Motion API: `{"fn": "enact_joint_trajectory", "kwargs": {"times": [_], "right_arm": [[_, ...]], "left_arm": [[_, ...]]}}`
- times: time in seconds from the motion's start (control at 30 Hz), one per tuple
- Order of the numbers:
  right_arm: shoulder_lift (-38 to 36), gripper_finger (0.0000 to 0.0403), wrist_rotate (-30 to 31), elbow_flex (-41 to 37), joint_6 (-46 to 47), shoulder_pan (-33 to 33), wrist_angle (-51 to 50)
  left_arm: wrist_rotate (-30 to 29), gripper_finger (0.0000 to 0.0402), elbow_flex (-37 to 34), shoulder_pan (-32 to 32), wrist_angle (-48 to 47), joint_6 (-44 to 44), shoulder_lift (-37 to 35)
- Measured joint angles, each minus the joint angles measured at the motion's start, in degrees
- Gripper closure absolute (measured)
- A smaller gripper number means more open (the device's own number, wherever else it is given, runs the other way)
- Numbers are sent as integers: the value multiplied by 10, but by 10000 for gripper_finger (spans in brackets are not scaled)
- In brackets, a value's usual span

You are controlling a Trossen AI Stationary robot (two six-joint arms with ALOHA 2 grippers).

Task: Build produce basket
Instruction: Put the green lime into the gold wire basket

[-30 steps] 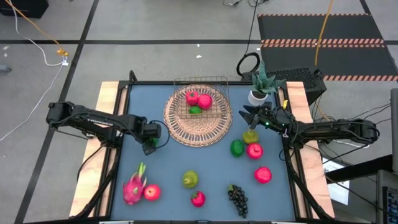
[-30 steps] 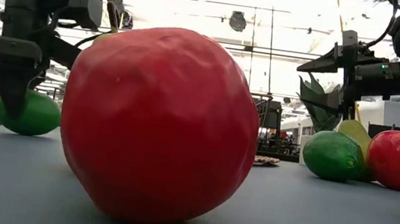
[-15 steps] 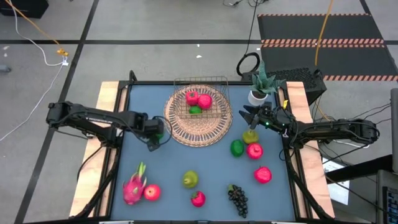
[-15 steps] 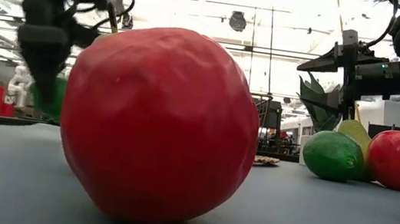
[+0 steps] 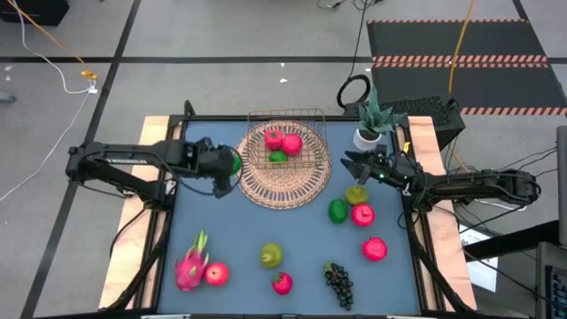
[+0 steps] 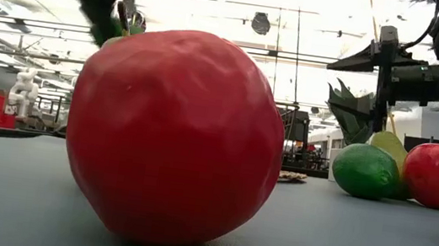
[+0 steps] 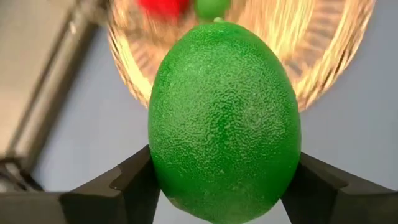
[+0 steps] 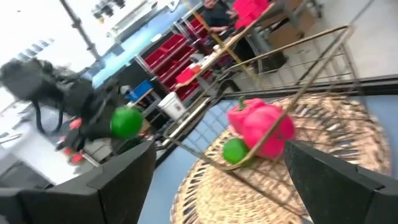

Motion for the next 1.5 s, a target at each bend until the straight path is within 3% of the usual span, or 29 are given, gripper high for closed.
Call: {"fn": "enact_joint_trajectory", "kwargs": {"times": [0.17, 0.33, 0.57, 1.03, 1.17, 1.5], "right_arm": [[0, 58, -4, 0, 9, 0, 15], [0, 58, -25, 0, 24, 0, 34], [0, 58, -64, 0, 40, 0, 79], [0, 58, -64, 0, 36, 8, 96], [0, 58, -64, 0, 35, 8, 96], [0, 58, -64, 0, 18, 8, 92]], "left_arm": [[-14, 142, 58, 39, 85, 50, 0], [35, 142, 58, 104, 173, 111, 21], [135, 143, 64, 181, 257, 158, 129], [209, 140, 211, 232, 119, 185, 339], [239, 140, 213, 238, 91, 190, 372], [237, 121, 214, 239, 76, 191, 400]]}}
